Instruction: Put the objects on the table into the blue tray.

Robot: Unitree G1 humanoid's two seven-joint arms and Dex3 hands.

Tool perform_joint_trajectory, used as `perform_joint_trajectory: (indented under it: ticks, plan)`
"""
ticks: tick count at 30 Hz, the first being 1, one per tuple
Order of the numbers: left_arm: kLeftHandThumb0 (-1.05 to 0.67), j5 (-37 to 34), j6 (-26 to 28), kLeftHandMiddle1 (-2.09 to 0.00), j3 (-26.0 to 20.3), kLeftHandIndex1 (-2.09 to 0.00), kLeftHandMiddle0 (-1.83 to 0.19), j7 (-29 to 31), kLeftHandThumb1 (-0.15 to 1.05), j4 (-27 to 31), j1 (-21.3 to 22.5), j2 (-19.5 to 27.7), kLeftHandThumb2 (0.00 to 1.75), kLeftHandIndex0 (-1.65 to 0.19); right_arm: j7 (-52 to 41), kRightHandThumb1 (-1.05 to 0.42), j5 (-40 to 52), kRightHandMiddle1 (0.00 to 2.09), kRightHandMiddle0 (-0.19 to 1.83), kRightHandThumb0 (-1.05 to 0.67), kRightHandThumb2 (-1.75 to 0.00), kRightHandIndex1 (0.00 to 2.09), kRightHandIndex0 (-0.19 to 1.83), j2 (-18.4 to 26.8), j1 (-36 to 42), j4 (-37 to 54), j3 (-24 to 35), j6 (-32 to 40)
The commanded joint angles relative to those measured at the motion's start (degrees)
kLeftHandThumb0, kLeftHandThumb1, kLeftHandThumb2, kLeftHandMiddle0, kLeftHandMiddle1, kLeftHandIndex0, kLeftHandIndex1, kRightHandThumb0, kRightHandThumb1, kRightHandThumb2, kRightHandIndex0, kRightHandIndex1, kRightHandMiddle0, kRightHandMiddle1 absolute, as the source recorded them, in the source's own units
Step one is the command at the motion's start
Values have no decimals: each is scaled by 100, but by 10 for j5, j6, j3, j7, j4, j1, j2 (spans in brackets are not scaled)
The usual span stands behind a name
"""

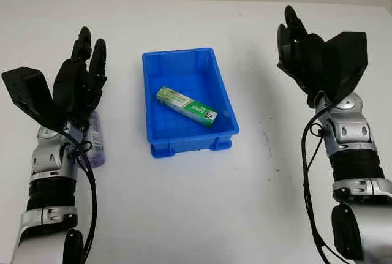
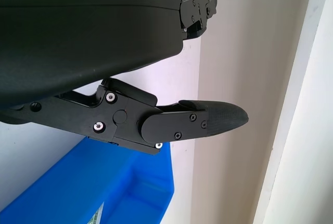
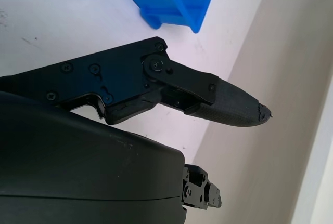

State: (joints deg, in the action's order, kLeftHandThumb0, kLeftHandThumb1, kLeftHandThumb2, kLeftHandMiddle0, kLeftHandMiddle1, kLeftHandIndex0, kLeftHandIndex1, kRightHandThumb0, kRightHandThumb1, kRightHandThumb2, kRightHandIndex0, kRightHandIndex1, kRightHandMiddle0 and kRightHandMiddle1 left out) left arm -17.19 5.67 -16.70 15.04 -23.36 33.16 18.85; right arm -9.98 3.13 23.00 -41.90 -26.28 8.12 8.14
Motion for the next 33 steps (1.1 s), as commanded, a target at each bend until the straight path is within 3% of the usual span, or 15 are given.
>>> perform_joint_trajectory:
  ticks: [1,11,16,21,24,29,33]
  plan:
    - [-64,2,1,0,0,0,19,1,105,-2,12,7,45,19,7,-105,6,0,-19,-76,-82,0,-19,-2,11,17,12,7]
    - [-64,2,0,-1,-1,0,19,4,105,-5,16,10,45,19,-5,-105,10,0,-19,-74,-82,0,-19,-7,22,20,11,-2]
    - [-61,12,-5,-1,1,0,19,19,105,8,18,37,44,19,-9,-105,10,0,-19,-74,-83,0,-19,-10,24,30,9,5]
    - [-61,49,-45,-4,21,-5,16,113,105,35,28,136,45,12,-8,-105,10,0,-19,-75,-84,0,-19,-12,28,35,9,2]
    - [-63,63,-33,-6,38,-8,10,184,105,72,38,205,30,5,-8,-105,13,0,-19,-73,-85,0,-19,-15,30,34,12,-3]
    - [-56,107,-1,-5,76,-7,9,286,89,151,46,320,6,2,-3,-105,15,0,-19,-72,-85,0,-19,-22,29,32,12,-3]
    - [-51,171,-36,-5,101,-5,10,317,83,177,36,380,3,4,-11,-105,14,0,-19,-72,-85,0,-19,-19,28,31,10,3]
